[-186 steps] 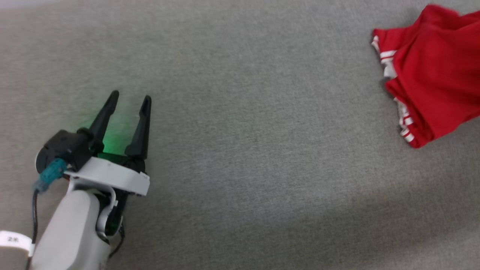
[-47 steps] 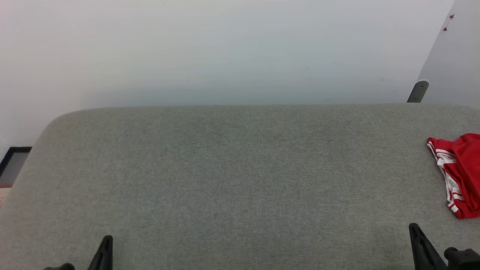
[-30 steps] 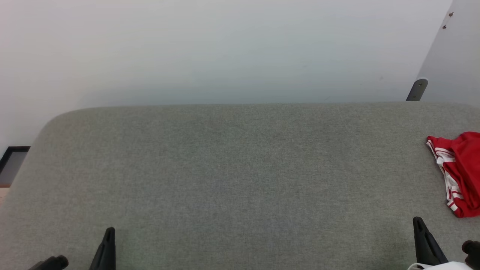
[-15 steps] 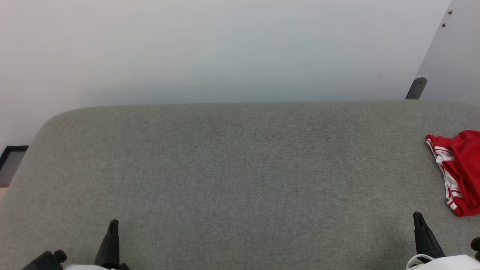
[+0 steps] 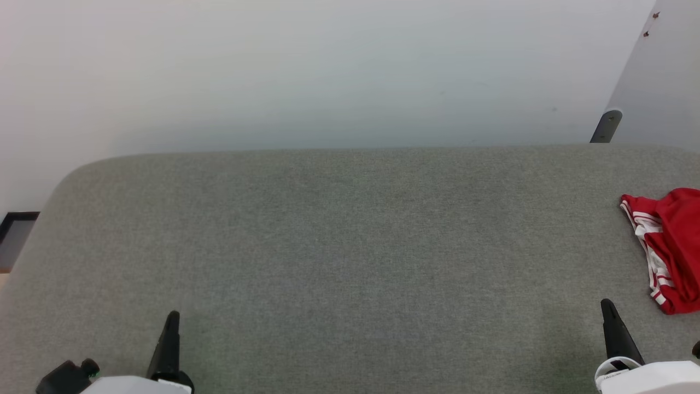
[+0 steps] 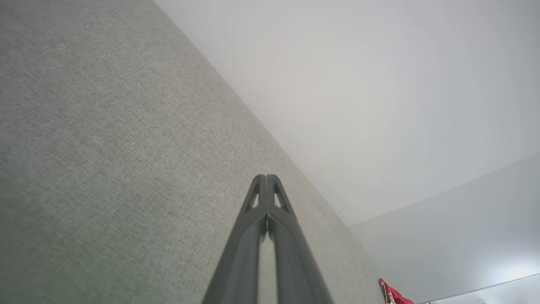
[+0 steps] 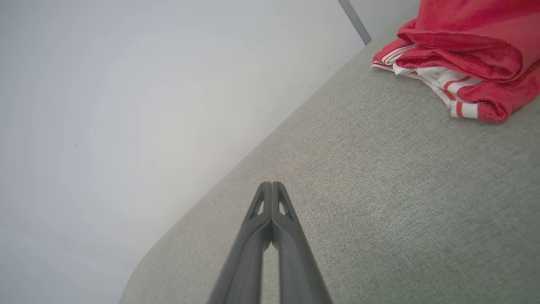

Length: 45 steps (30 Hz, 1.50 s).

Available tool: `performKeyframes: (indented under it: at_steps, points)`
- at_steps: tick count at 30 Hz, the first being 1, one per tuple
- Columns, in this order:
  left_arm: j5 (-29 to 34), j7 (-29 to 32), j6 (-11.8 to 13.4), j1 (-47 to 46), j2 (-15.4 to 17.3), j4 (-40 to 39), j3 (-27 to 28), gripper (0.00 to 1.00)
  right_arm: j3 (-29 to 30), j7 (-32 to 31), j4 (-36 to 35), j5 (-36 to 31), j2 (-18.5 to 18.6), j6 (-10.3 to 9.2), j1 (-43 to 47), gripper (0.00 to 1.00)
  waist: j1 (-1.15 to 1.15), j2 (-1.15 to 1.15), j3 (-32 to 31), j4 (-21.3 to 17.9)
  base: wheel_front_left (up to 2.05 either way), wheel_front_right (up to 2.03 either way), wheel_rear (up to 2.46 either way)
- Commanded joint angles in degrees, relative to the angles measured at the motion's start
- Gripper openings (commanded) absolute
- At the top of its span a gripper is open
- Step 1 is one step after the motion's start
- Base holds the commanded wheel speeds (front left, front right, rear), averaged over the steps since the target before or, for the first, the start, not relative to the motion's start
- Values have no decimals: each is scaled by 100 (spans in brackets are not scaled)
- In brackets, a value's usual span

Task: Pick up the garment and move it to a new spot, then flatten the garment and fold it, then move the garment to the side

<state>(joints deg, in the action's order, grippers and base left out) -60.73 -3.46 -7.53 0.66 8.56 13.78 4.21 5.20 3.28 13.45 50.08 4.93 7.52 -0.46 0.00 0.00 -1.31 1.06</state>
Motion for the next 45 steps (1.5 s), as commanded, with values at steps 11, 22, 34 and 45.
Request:
performKeyframes:
  at_steps: [11, 22, 34, 45]
  points:
    - [-665, 202, 3, -238, -90, -39, 78, 0, 54, -207, -32, 892, -37, -2, -215, 0, 0, 0, 22, -16, 0, 0, 0]
    - [-1195, 378, 4, -347, -193, -26, 114, 0, 77, -378, -13, 1604, -76, -3, -312, 0, 0, 0, 43, -31, 0, 0, 0]
    - [-1724, 545, 5, -450, -296, -12, 149, 0, 93, -540, 4, 2306, -112, -3, -393, 0, 0, 0, 67, -48, 0, 0, 0]
    - [-2111, 678, 6, -523, -375, -2, 176, 0, 106, -668, 20, 2825, -136, -3, -439, 0, 0, 0, 86, -62, 0, 0, 0]
